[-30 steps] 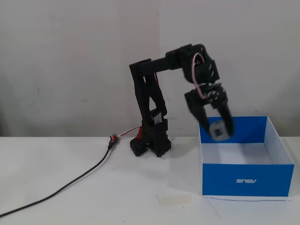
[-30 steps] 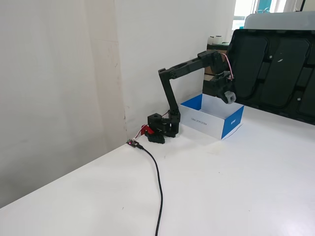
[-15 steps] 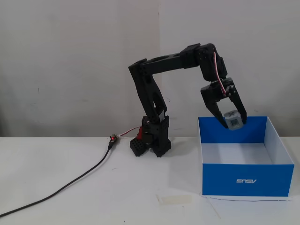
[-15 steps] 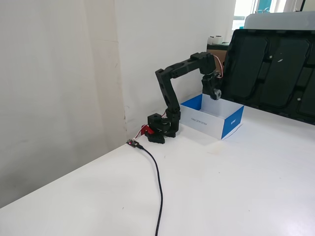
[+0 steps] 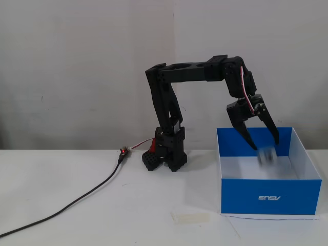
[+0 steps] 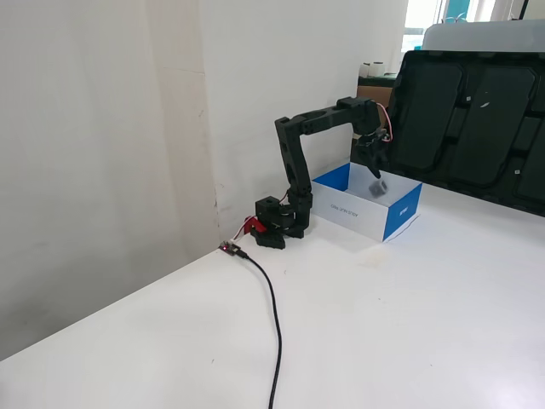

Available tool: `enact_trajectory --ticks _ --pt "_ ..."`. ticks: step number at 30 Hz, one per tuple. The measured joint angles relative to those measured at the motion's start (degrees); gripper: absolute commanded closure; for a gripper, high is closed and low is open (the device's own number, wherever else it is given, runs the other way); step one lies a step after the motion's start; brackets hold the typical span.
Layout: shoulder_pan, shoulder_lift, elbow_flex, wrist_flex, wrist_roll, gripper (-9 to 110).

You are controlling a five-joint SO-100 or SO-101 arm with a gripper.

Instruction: Pick the gray block and keep it in the box.

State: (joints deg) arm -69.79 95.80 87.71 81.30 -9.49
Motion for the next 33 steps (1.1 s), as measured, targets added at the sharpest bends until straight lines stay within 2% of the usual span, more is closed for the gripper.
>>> enact_trajectory --ticks 5,12,22,33 --pt "0.1 0.0 0.0 0.1 0.0 101" --pt "4.7 0.1 0.0 2.4 -0.2 101" --pt "24.9 3.3 -5.9 10.5 0.0 101" --pt "49.7 9.6 10.4 3.0 0.0 101"
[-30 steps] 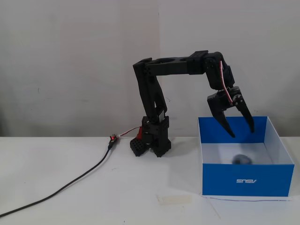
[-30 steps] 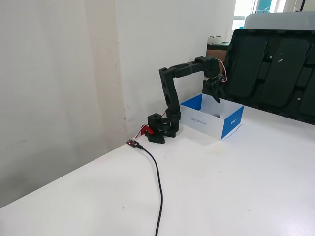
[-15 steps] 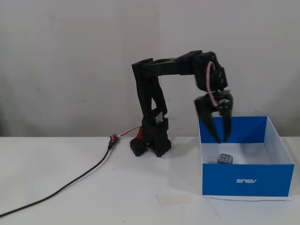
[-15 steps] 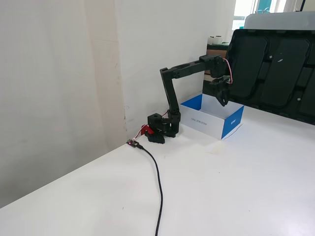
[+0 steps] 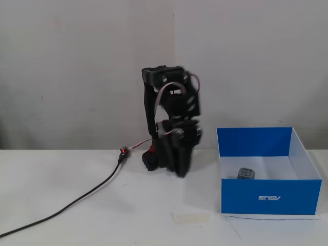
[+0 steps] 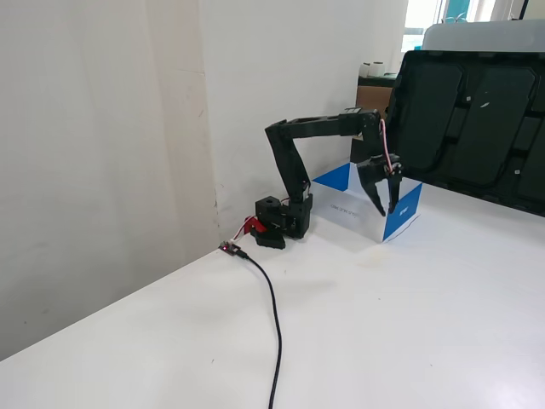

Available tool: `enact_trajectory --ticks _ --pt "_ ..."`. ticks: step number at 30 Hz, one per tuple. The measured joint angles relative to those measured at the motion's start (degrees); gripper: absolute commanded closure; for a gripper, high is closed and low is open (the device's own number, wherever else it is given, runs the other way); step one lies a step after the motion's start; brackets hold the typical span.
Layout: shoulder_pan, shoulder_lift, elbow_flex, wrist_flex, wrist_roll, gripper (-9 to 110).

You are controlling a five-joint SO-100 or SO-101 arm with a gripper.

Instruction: Pick the gray block and keep it in the box.

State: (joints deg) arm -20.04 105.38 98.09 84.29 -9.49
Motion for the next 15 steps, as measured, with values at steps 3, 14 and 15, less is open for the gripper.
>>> enact_trajectory --ticks 3,14,15 --pt "5.0 1.9 5.6 -3.5 0.0 101" --pt "16.2 12.7 29.1 -20.0 2.5 101" --pt "16.5 13.5 30.9 -21.4 2.8 101"
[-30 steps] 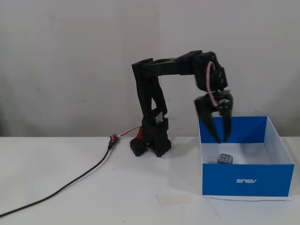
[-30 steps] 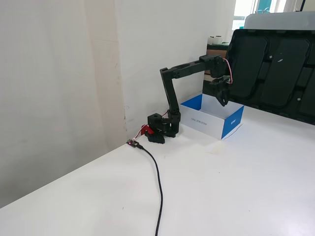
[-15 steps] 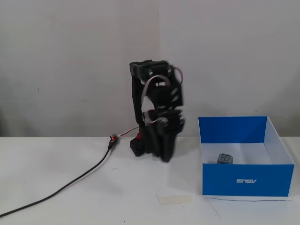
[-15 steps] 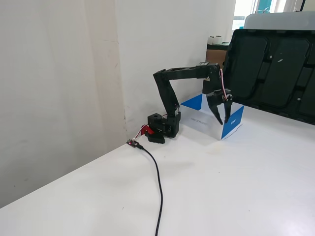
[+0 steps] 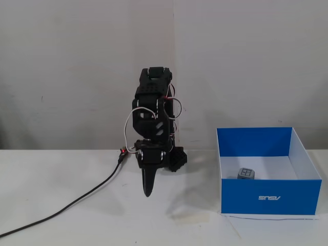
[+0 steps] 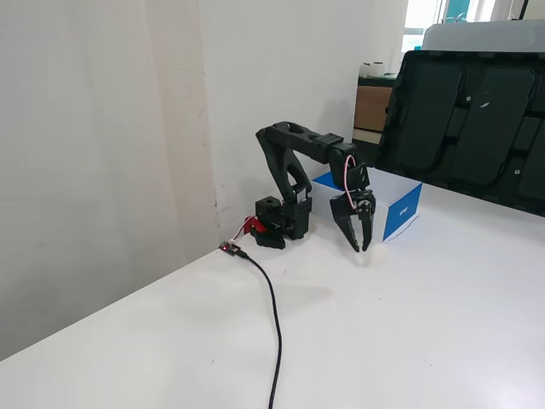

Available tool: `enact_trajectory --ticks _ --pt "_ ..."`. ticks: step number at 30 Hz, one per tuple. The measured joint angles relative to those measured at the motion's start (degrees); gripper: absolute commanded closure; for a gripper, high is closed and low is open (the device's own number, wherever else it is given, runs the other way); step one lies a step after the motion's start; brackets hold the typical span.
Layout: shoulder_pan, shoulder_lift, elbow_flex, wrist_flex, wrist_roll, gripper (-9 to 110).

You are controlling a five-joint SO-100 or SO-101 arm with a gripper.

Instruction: Pick the gray block and keep it in the box.

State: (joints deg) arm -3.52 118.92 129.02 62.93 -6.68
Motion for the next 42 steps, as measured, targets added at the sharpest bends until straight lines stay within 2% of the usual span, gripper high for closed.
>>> enact_trajectory --ticks 14,22,31,38,42 --pt "2.6 14.9 19.0 -13.6 1.6 101" --pt "3.8 31.7 31.6 -18.2 1.9 101" --pt "3.6 47.8 38.1 -15.0 1.9 101" --pt "3.6 70.0 43.2 -3.7 1.9 101" --pt "3.3 70.8 43.2 -0.5 2.3 101"
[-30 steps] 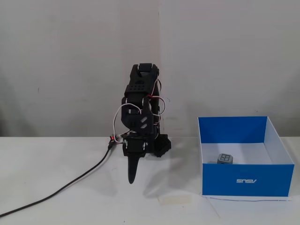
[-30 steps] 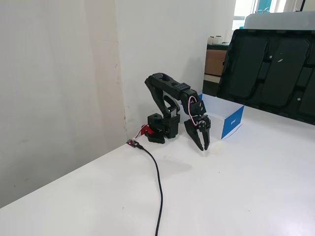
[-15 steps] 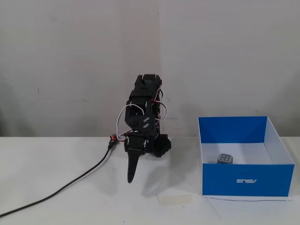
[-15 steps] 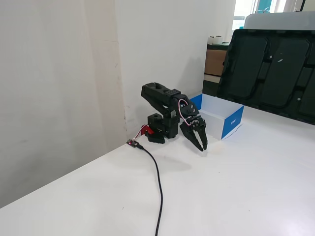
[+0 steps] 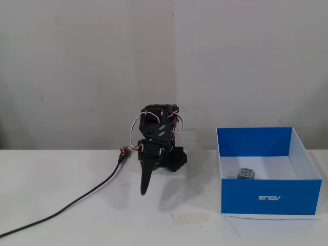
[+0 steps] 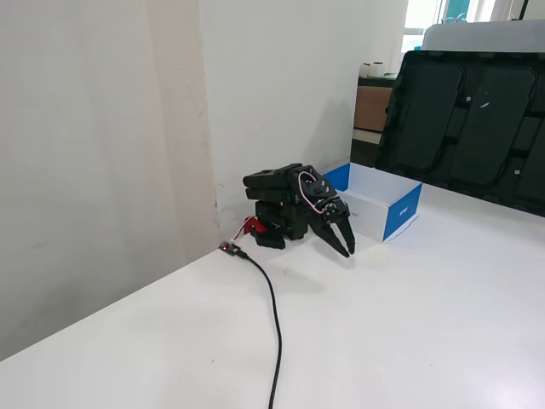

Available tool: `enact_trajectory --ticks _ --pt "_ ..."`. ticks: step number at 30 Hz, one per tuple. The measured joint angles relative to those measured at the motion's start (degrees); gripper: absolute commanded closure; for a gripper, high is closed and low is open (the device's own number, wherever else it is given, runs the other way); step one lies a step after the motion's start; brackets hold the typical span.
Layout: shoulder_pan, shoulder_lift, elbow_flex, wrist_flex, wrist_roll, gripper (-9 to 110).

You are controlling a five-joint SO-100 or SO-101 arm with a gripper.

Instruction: Pick the gray block and keep it in the box.

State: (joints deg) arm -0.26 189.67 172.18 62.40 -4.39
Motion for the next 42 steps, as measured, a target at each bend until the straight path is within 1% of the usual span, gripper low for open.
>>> enact_trajectory --ticks 9,28,34,42 --pt "-1.2 0.0 0.0 3.3 -0.2 100" --pt "-0.5 0.0 1.8 1.1 0.7 101" --pt "3.7 0.0 2.1 1.1 5.6 101" --pt "3.4 0.0 2.1 -0.4 9.2 101"
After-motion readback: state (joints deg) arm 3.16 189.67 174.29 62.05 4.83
